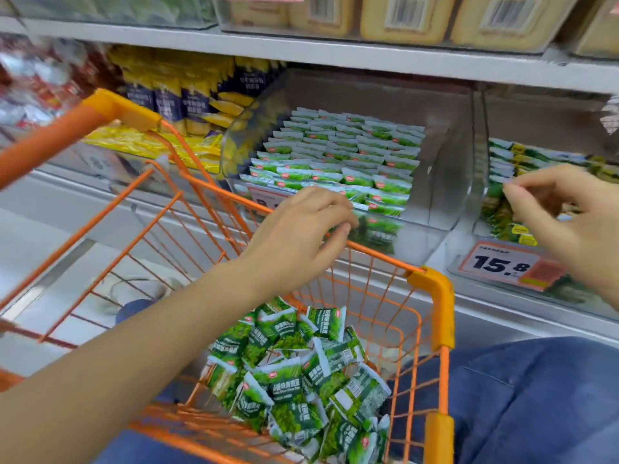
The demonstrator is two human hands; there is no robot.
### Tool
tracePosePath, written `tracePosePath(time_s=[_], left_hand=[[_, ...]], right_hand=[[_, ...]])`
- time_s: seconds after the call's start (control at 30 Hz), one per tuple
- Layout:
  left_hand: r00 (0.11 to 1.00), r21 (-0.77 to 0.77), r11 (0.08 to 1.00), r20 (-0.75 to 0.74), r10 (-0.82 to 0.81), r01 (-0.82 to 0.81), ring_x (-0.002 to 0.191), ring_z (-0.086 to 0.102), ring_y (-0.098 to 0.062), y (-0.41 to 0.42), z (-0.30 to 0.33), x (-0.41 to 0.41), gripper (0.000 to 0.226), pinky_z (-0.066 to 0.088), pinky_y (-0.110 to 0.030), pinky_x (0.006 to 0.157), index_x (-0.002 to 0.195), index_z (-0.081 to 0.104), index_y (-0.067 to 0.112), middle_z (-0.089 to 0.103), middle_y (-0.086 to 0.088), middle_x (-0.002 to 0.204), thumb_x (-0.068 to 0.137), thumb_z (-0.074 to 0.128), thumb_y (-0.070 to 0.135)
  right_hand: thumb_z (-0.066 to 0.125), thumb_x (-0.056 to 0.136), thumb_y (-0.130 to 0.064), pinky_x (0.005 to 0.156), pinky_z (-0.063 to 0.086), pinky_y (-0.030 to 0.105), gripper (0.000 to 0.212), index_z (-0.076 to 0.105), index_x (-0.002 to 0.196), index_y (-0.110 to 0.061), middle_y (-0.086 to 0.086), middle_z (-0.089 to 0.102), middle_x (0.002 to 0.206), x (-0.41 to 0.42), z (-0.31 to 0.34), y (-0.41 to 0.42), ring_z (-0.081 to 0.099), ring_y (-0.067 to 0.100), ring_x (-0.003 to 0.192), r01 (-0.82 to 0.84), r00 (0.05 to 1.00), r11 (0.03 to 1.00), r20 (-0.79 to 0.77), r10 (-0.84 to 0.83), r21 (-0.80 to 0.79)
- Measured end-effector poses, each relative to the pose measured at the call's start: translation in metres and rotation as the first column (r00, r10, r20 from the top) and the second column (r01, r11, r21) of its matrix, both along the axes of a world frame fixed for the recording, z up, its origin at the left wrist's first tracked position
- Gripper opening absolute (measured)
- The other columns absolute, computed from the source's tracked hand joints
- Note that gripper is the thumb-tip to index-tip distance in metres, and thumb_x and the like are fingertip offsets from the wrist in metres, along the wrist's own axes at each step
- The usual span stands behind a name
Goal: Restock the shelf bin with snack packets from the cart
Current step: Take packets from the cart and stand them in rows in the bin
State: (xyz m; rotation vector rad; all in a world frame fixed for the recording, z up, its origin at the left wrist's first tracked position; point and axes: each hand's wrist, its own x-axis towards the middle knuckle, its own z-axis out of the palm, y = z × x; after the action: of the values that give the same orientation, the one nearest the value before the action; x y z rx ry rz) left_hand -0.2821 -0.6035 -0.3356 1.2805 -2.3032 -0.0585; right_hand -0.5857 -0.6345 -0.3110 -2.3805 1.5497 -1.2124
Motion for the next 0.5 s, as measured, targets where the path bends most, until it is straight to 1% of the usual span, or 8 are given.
tracePosePath(time_s=[0.07,0.13,0.2,0.27,0.33,0.4,0.43,0.5], left_hand=[[0.999,-0.009,1.0,0.046,0.014,-0.014,0.106,0.055,-0.02,0.02,-0.004,0.031,0.028,0.041,-0.031,0.092,0.104,0.07,0.011,0.064,-0.004,0.112,0.095,0.045,0.02],[0.988,0.049,0.999,0.154,0.014,-0.022,0.098,0.061,-0.024,0.036,-0.008,0.059,0.032,0.048,-0.035,0.083,0.102,0.07,0.011,0.066,-0.004,0.107,0.094,0.041,0.024],[0.944,0.16,0.985,0.33,0.002,-0.058,0.087,0.065,-0.026,0.048,-0.011,0.079,0.041,0.051,-0.035,0.07,0.099,0.067,0.016,0.068,-0.001,0.097,0.092,0.031,0.034],[0.898,0.232,0.963,0.44,0.018,-0.134,0.086,0.066,-0.026,0.055,-0.013,0.095,0.056,0.052,-0.036,0.068,0.104,0.063,0.021,0.068,0.001,0.097,0.088,0.016,0.045],[0.861,0.258,0.94,0.505,0.067,-0.225,0.096,0.064,-0.024,0.061,-0.016,0.111,0.06,0.051,-0.034,0.074,0.112,0.06,0.025,0.066,0.004,0.106,0.089,0.01,0.049],[0.819,0.272,0.896,0.552,0.153,-0.351,0.105,0.061,-0.022,0.064,-0.017,0.123,0.042,0.047,-0.032,0.077,0.117,0.056,0.026,0.064,0.004,0.114,0.099,0.022,0.043],[0.803,0.271,0.878,0.566,0.186,-0.394,0.106,0.06,-0.023,0.064,-0.017,0.126,0.034,0.047,-0.033,0.077,0.118,0.055,0.025,0.064,0.002,0.115,0.101,0.028,0.039],[0.782,0.262,0.865,0.587,0.208,-0.427,0.104,0.06,-0.025,0.061,-0.018,0.123,0.03,0.047,-0.034,0.075,0.117,0.053,0.023,0.064,-0.001,0.112,0.102,0.03,0.035]], right_hand=[[0.051,0.09,-0.037,0.066,0.044,0.014,0.034,0.07,0.088,-0.01,0.001,0.061,0.067,0.025,0.0,0.026,0.054,0.003,0.069,-0.157,0.987,0.988,-0.044,0.157,0.006],[0.051,0.09,-0.039,0.058,0.042,0.014,0.033,0.071,0.082,-0.014,-0.005,0.061,0.062,0.057,0.0,0.04,0.054,0.005,0.064,-0.313,0.941,0.949,-0.124,0.316,0.047],[0.052,0.09,-0.038,0.05,0.047,0.024,0.026,0.071,0.084,-0.022,-0.011,0.062,0.062,0.09,-0.004,0.046,0.055,0.005,0.057,-0.47,0.839,0.878,-0.266,0.476,0.088],[0.047,0.092,-0.041,0.05,0.049,0.025,0.023,0.067,0.093,-0.029,-0.014,0.065,0.072,0.123,-0.012,0.049,0.061,0.007,0.062,-0.554,0.665,0.795,-0.443,0.602,0.248],[0.041,0.097,-0.045,0.064,0.05,0.03,0.028,0.06,0.113,-0.031,-0.01,0.067,0.096,0.157,-0.02,0.052,0.064,0.013,0.085,-0.498,0.471,0.733,-0.566,0.677,0.462],[0.042,0.098,-0.045,0.076,0.048,0.034,0.036,0.052,0.127,-0.026,-0.001,0.064,0.112,0.186,-0.037,0.049,0.061,0.021,0.1,-0.37,0.342,0.71,-0.622,0.704,0.599],[0.044,0.098,-0.042,0.076,0.049,0.035,0.036,0.052,0.127,-0.021,0.004,0.063,0.113,0.202,-0.047,0.047,0.06,0.024,0.101,-0.326,0.293,0.689,-0.624,0.724,0.647],[0.045,0.098,-0.033,0.072,0.051,0.036,0.033,0.056,0.122,-0.014,0.01,0.063,0.11,0.233,-0.071,0.039,0.06,0.029,0.098,-0.278,0.215,0.679,-0.646,0.733,0.679]])
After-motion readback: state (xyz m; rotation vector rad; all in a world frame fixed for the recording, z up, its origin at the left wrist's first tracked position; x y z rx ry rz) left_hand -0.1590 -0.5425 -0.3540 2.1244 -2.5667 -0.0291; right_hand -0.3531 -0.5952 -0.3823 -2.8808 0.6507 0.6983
